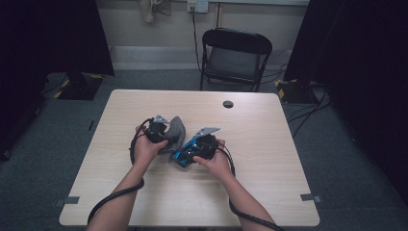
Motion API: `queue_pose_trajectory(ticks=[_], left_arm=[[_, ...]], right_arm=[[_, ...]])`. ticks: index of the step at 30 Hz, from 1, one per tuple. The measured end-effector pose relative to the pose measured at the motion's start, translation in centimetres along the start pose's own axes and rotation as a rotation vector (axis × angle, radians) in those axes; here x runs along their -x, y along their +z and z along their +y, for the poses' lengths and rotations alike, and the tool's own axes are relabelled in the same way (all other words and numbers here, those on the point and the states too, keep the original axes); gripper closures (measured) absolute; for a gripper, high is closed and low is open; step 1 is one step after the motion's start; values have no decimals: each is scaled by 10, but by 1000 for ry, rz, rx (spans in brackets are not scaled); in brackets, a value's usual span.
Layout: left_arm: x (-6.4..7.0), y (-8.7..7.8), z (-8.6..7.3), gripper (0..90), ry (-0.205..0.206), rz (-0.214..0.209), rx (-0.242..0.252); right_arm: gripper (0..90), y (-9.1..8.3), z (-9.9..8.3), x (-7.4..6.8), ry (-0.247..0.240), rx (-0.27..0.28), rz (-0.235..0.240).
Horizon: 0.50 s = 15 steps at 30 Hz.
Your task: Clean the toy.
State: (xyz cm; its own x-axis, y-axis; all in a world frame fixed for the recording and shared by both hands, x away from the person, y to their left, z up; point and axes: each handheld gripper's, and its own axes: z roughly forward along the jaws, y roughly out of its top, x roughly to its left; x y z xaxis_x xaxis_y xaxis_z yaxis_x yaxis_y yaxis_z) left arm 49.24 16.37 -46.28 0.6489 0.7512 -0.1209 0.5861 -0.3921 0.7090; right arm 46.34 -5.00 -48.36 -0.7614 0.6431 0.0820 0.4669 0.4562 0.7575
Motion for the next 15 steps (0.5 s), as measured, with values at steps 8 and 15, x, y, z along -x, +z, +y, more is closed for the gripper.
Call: queue_pose_trajectory(ticks=[8,15], left_arm=[[6,25,8,658,34,-53,-15],[8,29,7,693,62,-82,-35]], right_arm=[[75,0,-1,0,-2,3,1],[76,0,-1,1,-7,10,5]])
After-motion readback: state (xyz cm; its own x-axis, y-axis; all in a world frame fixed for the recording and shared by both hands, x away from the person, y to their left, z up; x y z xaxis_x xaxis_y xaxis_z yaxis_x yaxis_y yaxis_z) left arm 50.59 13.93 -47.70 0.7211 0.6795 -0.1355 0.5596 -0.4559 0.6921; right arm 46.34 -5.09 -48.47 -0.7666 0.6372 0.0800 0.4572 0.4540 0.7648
